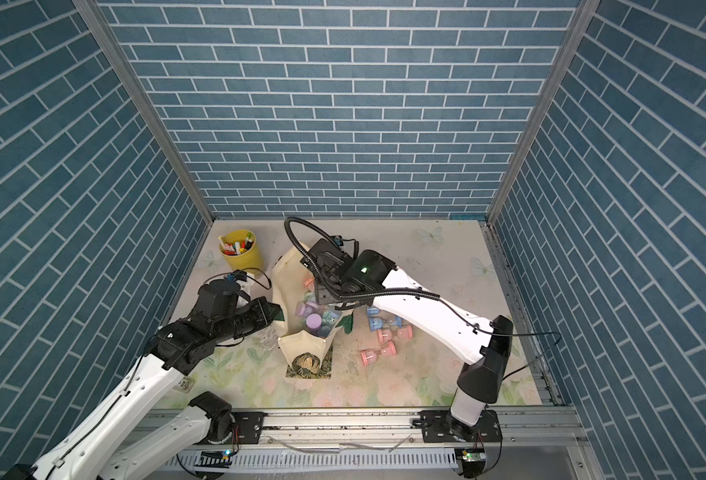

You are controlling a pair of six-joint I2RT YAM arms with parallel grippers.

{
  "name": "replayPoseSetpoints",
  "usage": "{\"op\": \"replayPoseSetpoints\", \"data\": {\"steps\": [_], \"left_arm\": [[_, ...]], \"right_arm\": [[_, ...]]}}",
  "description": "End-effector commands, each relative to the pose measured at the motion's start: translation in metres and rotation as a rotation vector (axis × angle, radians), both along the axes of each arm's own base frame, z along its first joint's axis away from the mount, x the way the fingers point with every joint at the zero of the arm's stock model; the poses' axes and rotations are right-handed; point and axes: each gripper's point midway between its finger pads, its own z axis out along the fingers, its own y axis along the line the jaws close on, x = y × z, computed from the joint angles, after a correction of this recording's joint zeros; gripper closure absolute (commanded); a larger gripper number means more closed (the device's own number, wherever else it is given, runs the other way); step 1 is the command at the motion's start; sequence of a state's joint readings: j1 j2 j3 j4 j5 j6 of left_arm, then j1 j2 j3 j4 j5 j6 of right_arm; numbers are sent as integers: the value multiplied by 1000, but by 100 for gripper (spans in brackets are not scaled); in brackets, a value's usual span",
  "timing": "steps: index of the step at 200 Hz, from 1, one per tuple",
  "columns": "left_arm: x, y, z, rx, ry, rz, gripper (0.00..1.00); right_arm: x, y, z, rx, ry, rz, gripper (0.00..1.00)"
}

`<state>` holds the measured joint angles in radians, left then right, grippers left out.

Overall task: Put the hourglass into the canvas bag
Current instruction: Place the hourglass in the canvas bag, then pick up the hourglass from the center of the board.

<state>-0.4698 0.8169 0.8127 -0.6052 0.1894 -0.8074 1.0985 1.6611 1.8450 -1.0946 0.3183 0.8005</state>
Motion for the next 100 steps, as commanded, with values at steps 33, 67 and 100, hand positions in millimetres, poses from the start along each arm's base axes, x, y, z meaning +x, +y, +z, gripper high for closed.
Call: {"op": "replayPoseSetpoints", "data": {"steps": [33, 67, 100], "left_arm": [[-2, 3, -5, 7, 0, -5, 100], [-2, 3, -4, 9, -4, -4, 100], [-1, 3, -3, 8, -6, -4, 100]], "right_arm": [[26, -111, 11, -102, -113, -298, 32], [28, -151, -28, -15, 41, -411, 46], [22, -164, -73, -39, 167, -450, 63]]}}
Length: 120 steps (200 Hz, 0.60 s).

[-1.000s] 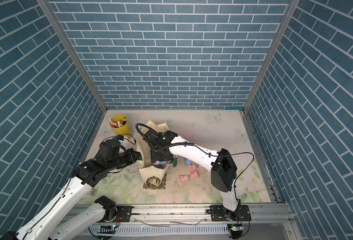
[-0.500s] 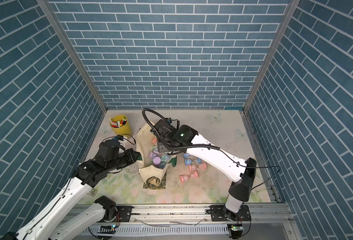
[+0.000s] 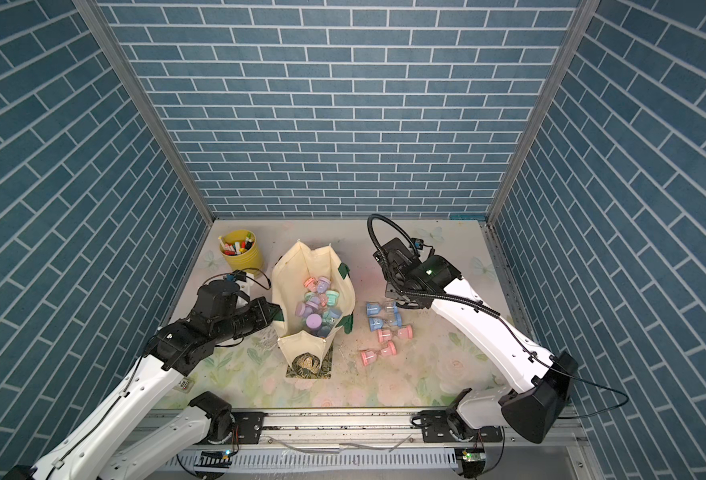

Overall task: Put the hourglass into the canvas bag
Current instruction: Pick up the hourglass from the center of the board.

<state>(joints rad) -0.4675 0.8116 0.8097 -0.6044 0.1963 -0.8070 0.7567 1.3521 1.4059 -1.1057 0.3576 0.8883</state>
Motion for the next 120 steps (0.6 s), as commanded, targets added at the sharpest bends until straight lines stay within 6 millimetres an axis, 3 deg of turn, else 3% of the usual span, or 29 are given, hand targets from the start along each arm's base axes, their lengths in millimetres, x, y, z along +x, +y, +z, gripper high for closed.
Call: {"op": "replayPoseSetpoints", "data": {"steps": [1, 64, 120], "left_arm": [[0, 2, -3, 12, -5, -2, 100], [-1, 3, -5, 13, -1, -3, 100], [0, 2, -6, 10, 2, -4, 100]], "right_arm": [[-7, 5, -24, 66, 85, -25, 63], [-26, 2, -94, 5, 263, -56, 64], [-16, 19, -101, 36, 267, -7, 58]]}}
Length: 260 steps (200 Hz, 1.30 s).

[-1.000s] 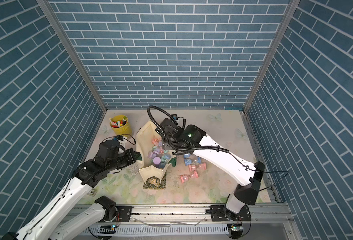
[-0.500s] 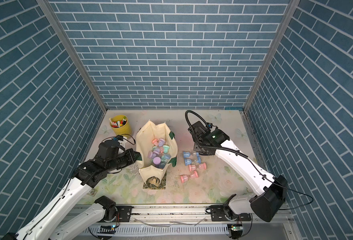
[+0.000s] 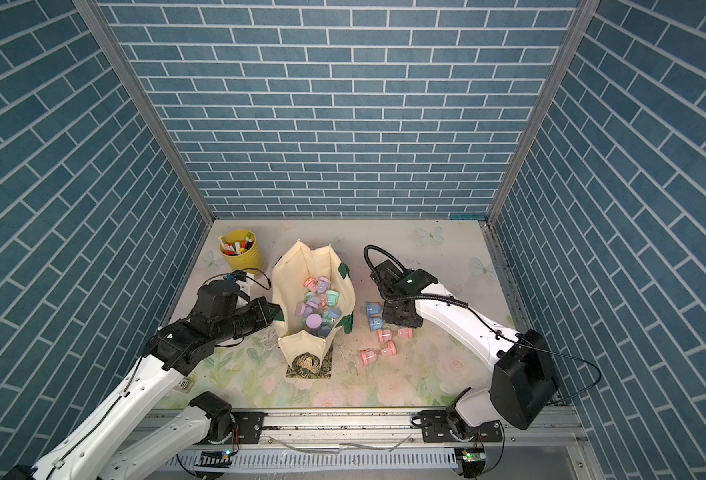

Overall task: Put the hourglass into the canvas bag
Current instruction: Pick up the hourglass from the center of the board.

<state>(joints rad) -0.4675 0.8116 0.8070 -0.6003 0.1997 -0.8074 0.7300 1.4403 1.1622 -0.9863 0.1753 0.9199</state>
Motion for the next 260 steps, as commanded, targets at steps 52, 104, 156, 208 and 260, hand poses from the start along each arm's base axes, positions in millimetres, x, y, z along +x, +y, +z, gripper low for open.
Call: {"op": "replayPoseSetpoints", "data": {"steps": [52, 104, 156, 208, 260], "left_arm": [[1, 2, -4, 15, 1, -5, 100], [2, 2, -1, 17, -4, -6, 100], [1, 3, -6, 20, 4, -6, 100], [2, 2, -8, 16, 5, -8, 100], [1, 4, -10, 15, 9, -4, 100]], "right_arm": [[22, 27, -5, 65, 10, -16, 60], [36, 33, -14, 92, 30, -52, 55], [48, 39, -29, 100, 62, -87, 46], [60, 47, -43, 119, 82, -129, 44], [75, 56, -51, 136, 90, -194, 43]]}}
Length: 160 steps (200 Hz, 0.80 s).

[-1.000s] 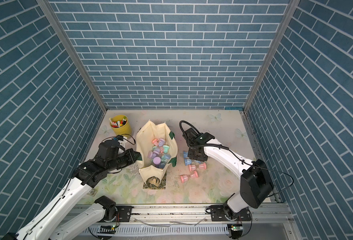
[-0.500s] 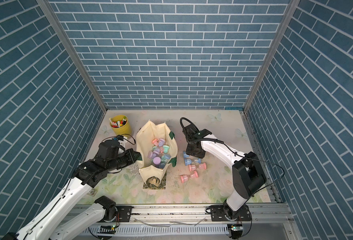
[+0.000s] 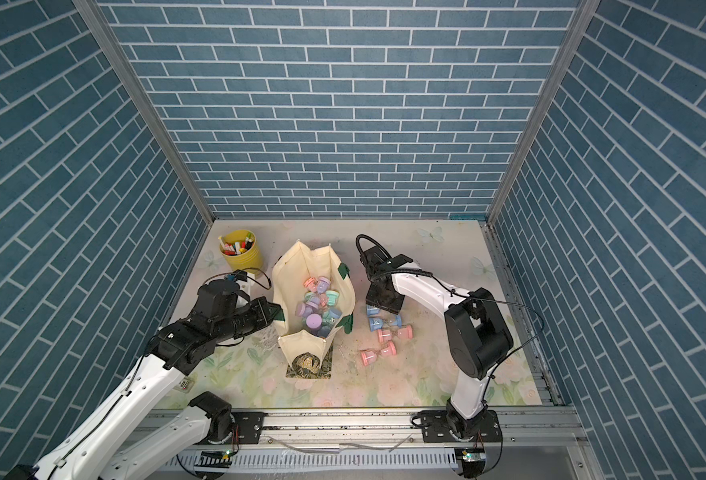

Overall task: Put the hourglass into the canvas bag
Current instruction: Pick up the hourglass from the center of the board.

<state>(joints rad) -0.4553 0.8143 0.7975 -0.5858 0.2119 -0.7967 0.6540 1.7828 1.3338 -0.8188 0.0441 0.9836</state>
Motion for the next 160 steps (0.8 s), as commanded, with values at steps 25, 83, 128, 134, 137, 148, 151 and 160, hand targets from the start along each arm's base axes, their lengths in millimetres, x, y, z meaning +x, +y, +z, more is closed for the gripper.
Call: {"op": "replayPoseSetpoints", "data": {"steps": [25, 83, 128, 134, 137, 148, 151, 160], "left_arm": [[0, 3, -6, 19, 9, -6, 100], [0, 5, -6, 18, 7, -3, 100], [-3, 7, -10, 15, 14, 3, 100], [-3, 7, -9, 13, 13, 2, 100], [-3, 7, -9, 14, 12, 0, 100], [-3, 8, -7, 15, 9, 4, 100], [-4, 8, -7, 14, 11, 5, 100], [-4, 9, -7, 16, 10, 6, 100]], "right_arm": [[13, 10, -9, 28, 22, -109, 43], [13, 16, -27, 37, 71, -148, 45], [21, 21, -43, 18, 100, -155, 45], [22, 22, -44, 17, 104, -152, 45], [23, 22, -45, 15, 106, -151, 45], [25, 24, -48, 11, 109, -146, 45], [25, 24, -48, 11, 110, -145, 45], [24, 25, -51, 9, 117, -139, 46]]}}
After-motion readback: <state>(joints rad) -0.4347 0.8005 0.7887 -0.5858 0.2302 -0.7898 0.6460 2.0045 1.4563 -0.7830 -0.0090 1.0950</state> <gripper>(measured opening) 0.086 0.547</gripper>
